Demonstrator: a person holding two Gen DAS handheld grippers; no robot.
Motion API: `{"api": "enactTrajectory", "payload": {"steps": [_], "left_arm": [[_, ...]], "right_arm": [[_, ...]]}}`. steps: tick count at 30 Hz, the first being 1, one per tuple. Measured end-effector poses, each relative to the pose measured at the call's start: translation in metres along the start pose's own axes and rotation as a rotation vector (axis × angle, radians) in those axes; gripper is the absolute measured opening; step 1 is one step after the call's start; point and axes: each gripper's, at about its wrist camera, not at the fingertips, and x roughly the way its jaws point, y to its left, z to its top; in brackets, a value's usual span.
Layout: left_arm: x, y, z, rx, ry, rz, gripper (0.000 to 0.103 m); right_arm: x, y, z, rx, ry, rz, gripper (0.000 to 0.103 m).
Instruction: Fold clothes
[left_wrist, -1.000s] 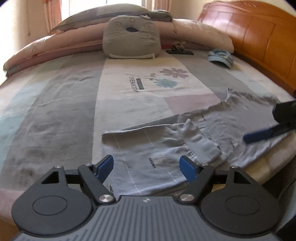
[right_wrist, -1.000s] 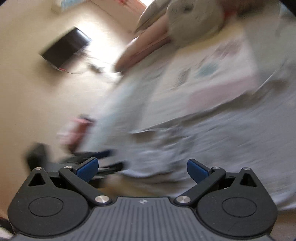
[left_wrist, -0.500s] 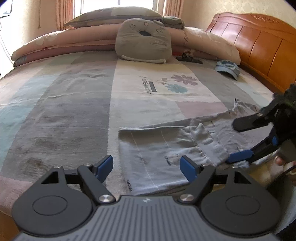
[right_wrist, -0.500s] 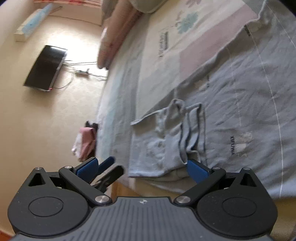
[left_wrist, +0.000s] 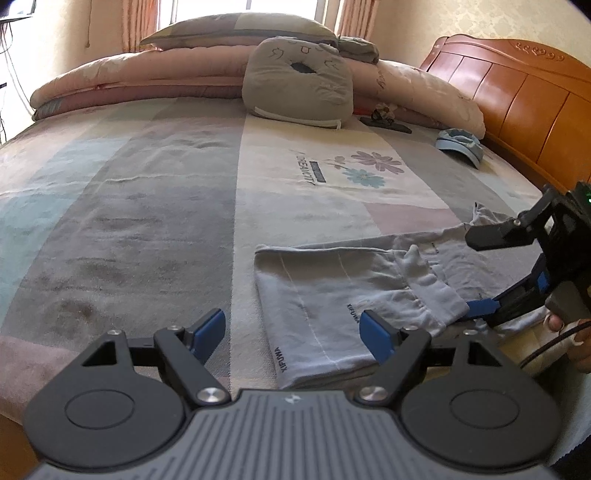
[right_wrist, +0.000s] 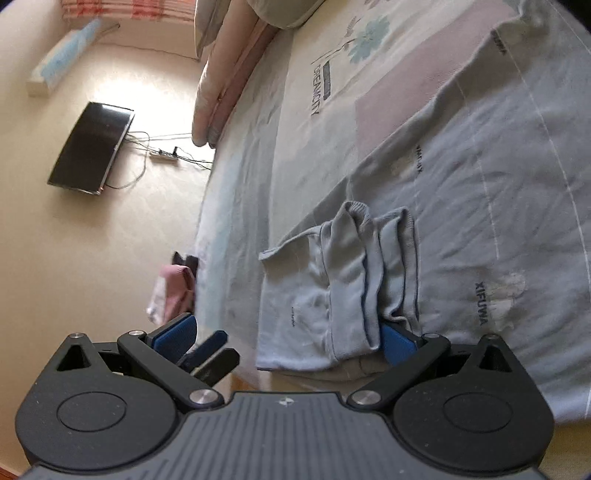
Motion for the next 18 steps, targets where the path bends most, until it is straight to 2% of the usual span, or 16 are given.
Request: {"api": "enactTrajectory", "payload": {"steps": [2, 4, 5, 6, 7, 8, 9, 11, 14, 18], "left_arm": [[0.000, 0.000, -0.001, -0.005, 0.003, 0.004, 0.080], [0.000, 0.000, -0.002, -0.009, 0.000, 0.001, 0.080], [0.000, 0.000, -0.002, -0.009, 0.000, -0.001, 0.080], [-0.001, -0.001, -0.003, -0.009, -0.001, -0.003, 0.080], [-0.001, -0.001, -0.002, -0.006, -0.002, -0.003, 0.080], [-0.002, -0.001, -0.002, -0.003, -0.003, -0.003, 0.080], [-0.003, -0.001, -0.001, 0.001, -0.004, -0.002, 0.080], [-0.004, -0.002, 0.000, 0.007, -0.007, -0.002, 0.080], [-0.006, -0.002, 0.002, 0.017, -0.010, -0.002, 0.080], [-0.008, -0.003, 0.004, 0.030, -0.014, -0.001, 0.080]], "right_arm": [[-0.001, 0.000, -0.003, -0.019, -0.018, -0.022, 0.095], [-0.003, -0.001, -0.008, -0.046, -0.043, -0.045, 0.084], [-0.004, -0.003, -0.010, -0.054, -0.059, -0.057, 0.074], [-0.006, -0.005, -0.012, -0.062, -0.074, -0.068, 0.058], [-0.008, -0.012, -0.013, -0.043, -0.087, -0.083, 0.047], [-0.010, -0.020, -0.013, -0.002, -0.091, -0.082, 0.012], [-0.012, -0.030, -0.013, 0.043, -0.093, -0.075, 0.002], [-0.014, -0.040, -0.013, 0.100, -0.092, -0.065, 0.002], [-0.012, -0.026, -0.011, 0.061, -0.089, -0.119, 0.006], [-0.013, -0.004, -0.017, -0.001, -0.079, -0.156, 0.006]]}}
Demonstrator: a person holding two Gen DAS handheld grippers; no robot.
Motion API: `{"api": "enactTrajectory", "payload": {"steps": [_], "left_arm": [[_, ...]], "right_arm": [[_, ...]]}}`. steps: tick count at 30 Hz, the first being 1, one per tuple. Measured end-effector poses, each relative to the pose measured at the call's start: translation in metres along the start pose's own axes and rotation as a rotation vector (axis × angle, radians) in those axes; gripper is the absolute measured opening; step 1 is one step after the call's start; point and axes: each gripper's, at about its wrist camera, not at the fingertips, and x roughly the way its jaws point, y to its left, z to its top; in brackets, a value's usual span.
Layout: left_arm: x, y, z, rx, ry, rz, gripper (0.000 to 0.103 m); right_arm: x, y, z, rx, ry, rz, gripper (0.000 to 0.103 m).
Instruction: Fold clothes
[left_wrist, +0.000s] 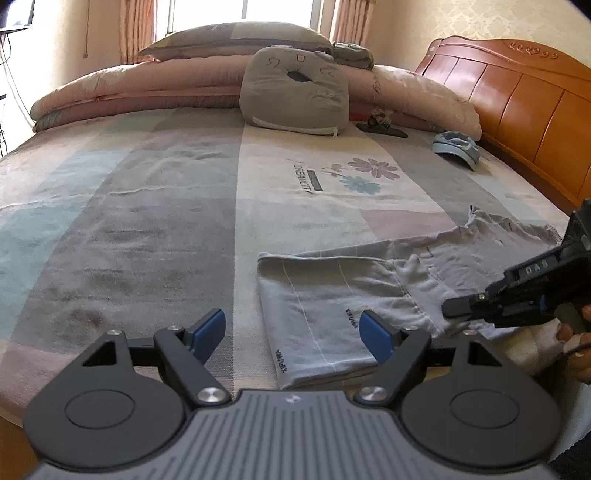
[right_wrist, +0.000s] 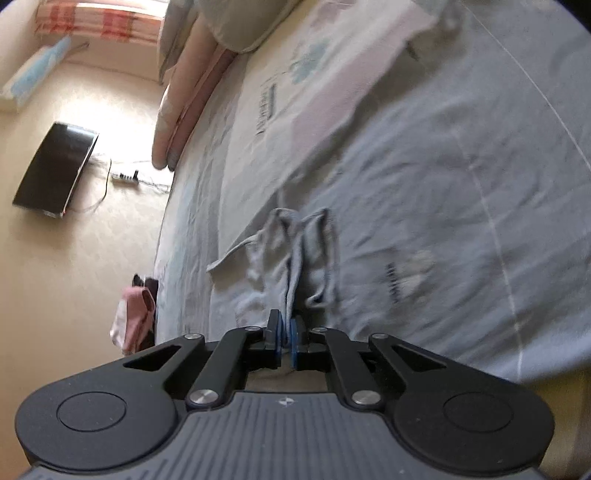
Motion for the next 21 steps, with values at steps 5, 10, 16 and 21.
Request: {"api": "enactTrajectory", "payload": {"steps": [5, 10, 16, 21], "left_arm": [[-0.003, -0.001, 0.003, 0.017, -0.005, 0.000, 0.080], [0.010, -0.008, 0.004, 0.054, 0.016, -0.048, 0.080], [0.046, -0.017, -0.005, 0.083, 0.133, -0.112, 0.080], [0.039, -0.021, -0.005, 0.141, 0.173, -0.075, 0.081]], "right_arm": [[0.003, -0.004, -0.004, 0.002, -0.006, -0.031, 0.010], [-0.016, 0.013, -0.003, -0.087, -0.068, -0.079, 0.043], [-0.048, 0.040, -0.001, -0.370, -0.206, -0.317, 0.074], [-0.074, 0.022, -0.002, -0.488, -0.261, -0.566, 0.085]]}}
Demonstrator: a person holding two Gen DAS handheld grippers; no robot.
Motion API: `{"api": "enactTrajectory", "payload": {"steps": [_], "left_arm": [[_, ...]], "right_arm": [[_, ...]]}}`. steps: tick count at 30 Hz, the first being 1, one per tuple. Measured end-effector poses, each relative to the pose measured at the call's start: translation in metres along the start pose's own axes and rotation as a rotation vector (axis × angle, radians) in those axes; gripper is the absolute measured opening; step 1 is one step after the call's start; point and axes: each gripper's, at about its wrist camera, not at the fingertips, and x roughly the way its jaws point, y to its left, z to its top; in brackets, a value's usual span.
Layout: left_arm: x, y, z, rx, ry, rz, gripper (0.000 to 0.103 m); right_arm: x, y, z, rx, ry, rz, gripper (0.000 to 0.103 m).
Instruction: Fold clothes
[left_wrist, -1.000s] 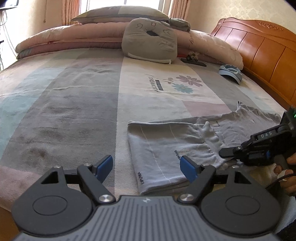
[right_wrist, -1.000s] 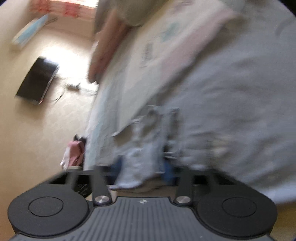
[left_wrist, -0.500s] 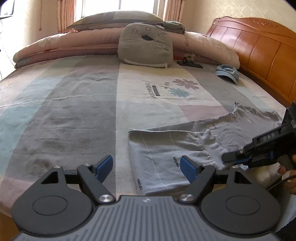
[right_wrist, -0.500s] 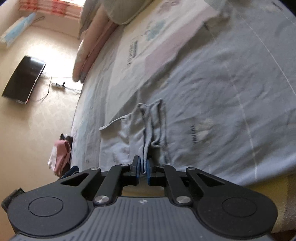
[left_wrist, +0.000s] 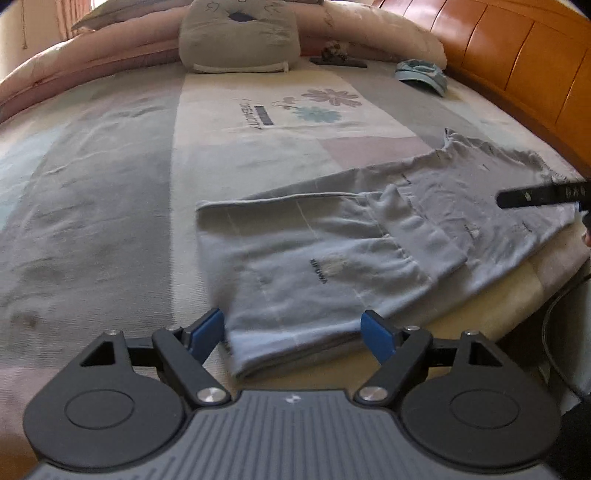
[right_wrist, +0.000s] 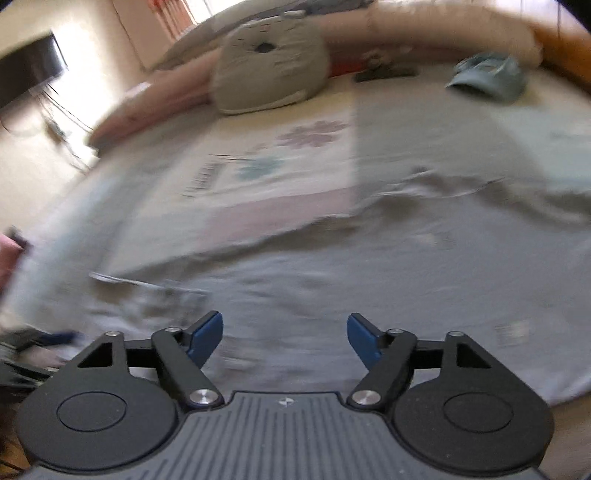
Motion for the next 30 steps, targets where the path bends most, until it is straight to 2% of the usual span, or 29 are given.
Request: {"api": "enactTrajectory", "payload": {"steps": [3, 5, 7, 8, 12, 15, 18, 23, 28, 30], "left_arm": [[-0.017, 0.000, 0.003, 0.006, -0.040, -0.014, 0.082], [-0.020, -0.003, 0.003, 0.008, -0.048, -0.065, 0.083], [-0.011, -0.007, -0.001, -0.001, -0.007, -0.099, 0.083], [-0.007, -0.008, -0.005, -0.004, 0.012, -0.090, 0.083], [-0.006, -0.012, -0.010, -0.012, 0.072, -0.073, 0.083], [-0.018, -0.016, 0.006, 0.009, 0.031, -0.039, 0.083], [-0.016, -0.021, 0.029, 0.010, -0.024, -0.042, 0.085], [0.028, -0.039, 0.056, -0.005, -0.020, -0.023, 0.085], [0.059, -0.049, 0.051, -0.026, -0.007, 0.032, 0.088], [0.057, -0.060, 0.052, -0.026, -0.010, 0.028, 0.088]], "right_arm": [[-0.001, -0.015, -0.011, -0.051, 0.008, -0.071, 0.086], [0.001, -0.021, -0.020, -0.092, 0.012, -0.100, 0.087], [0.000, -0.018, -0.026, -0.142, 0.002, -0.097, 0.095], [0.002, -0.015, -0.027, -0.157, 0.006, -0.096, 0.102], [0.008, -0.005, -0.032, -0.216, 0.008, -0.111, 0.103], [0.007, -0.003, -0.037, -0.244, -0.015, -0.113, 0.103], [0.005, -0.004, -0.040, -0.244, -0.031, -0.106, 0.103], [0.004, -0.005, -0.042, -0.265, -0.032, -0.094, 0.103], [0.004, -0.005, -0.045, -0.281, -0.036, -0.089, 0.103], [0.004, -0.005, -0.044, -0.286, -0.034, -0.085, 0.103]]}}
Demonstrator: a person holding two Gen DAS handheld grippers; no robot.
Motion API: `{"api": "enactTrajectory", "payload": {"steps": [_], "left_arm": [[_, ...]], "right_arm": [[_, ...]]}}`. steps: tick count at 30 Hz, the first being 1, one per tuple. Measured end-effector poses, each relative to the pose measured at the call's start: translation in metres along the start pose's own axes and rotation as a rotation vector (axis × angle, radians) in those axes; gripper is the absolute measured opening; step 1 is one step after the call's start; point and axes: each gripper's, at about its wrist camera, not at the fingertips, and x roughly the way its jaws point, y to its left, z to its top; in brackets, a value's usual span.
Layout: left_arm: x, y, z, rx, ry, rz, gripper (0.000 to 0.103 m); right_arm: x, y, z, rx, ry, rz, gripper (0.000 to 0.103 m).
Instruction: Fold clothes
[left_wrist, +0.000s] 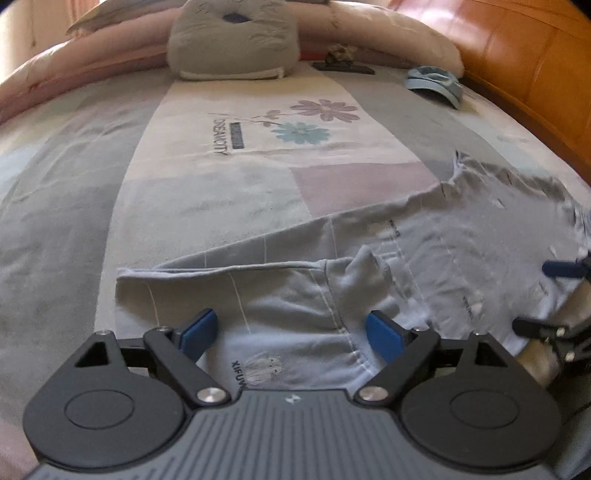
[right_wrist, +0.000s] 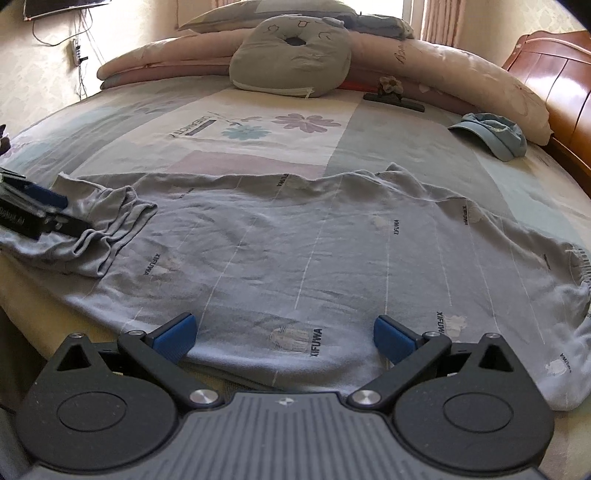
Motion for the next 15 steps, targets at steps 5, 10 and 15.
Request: {"api": "enactTrajectory", "payload": {"steps": [5, 10, 15], "left_arm": [[-0.005, -0.026, 0.003, -0.001, -0.008, -0.011, 0.088], [-0.010, -0.052, 0.006, -0.001, -0.015, -0.021, 0.088], [-0.003, -0.076, -0.002, 0.047, 0.016, 0.013, 0.089]], "right_arm": [[-0.009, -0.016, 0.007, 0.022, -0.002, -0.013, 0.103], [-0.020, -0.058, 0.004, 0.106, -0.019, -0.118, 0.103], [-0.016, -0.090, -0.018, 0.193, 0.034, -0.148, 0.103]]}}
